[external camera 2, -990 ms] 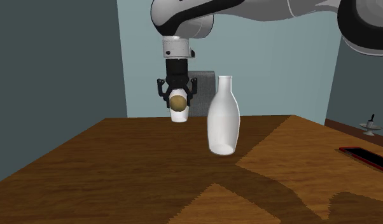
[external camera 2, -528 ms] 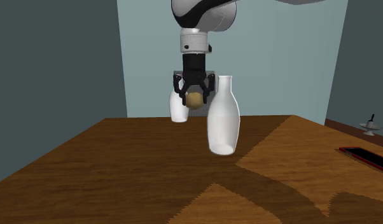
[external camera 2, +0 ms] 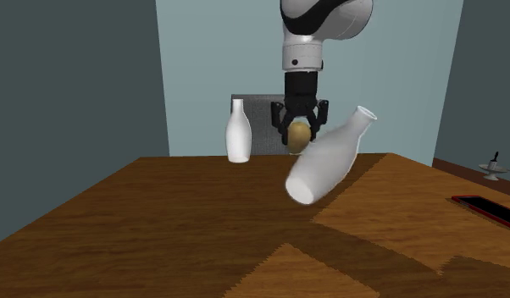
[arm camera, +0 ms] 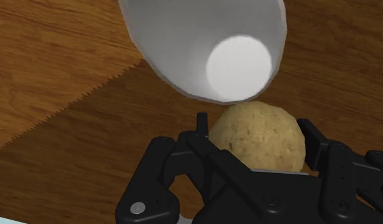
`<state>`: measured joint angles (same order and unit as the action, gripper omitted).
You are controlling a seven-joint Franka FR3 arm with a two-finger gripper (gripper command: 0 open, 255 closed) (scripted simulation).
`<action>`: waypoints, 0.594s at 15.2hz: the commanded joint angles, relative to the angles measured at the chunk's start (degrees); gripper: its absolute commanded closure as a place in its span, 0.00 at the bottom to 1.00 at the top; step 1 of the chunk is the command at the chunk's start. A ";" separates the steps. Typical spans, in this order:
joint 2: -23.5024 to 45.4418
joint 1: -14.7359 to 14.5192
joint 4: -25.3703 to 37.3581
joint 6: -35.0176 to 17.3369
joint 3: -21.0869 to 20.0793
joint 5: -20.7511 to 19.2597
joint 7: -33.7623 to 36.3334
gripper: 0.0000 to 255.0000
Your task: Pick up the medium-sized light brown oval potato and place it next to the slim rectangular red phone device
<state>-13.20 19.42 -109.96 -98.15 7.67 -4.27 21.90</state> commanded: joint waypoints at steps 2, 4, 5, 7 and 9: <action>-5.84 1.11 -5.36 0.32 1.23 -1.05 -2.01 1.00; -9.59 1.87 -8.67 0.64 2.02 -1.87 -3.24 1.00; -11.44 2.28 -10.22 0.88 2.43 -2.31 -3.88 1.00; -15.09 3.13 -13.10 1.49 3.31 -3.25 -5.22 1.00; -18.66 4.05 -15.71 2.29 4.25 -4.29 -6.64 1.00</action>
<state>-30.58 22.99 -124.78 -96.17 11.27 -8.05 16.22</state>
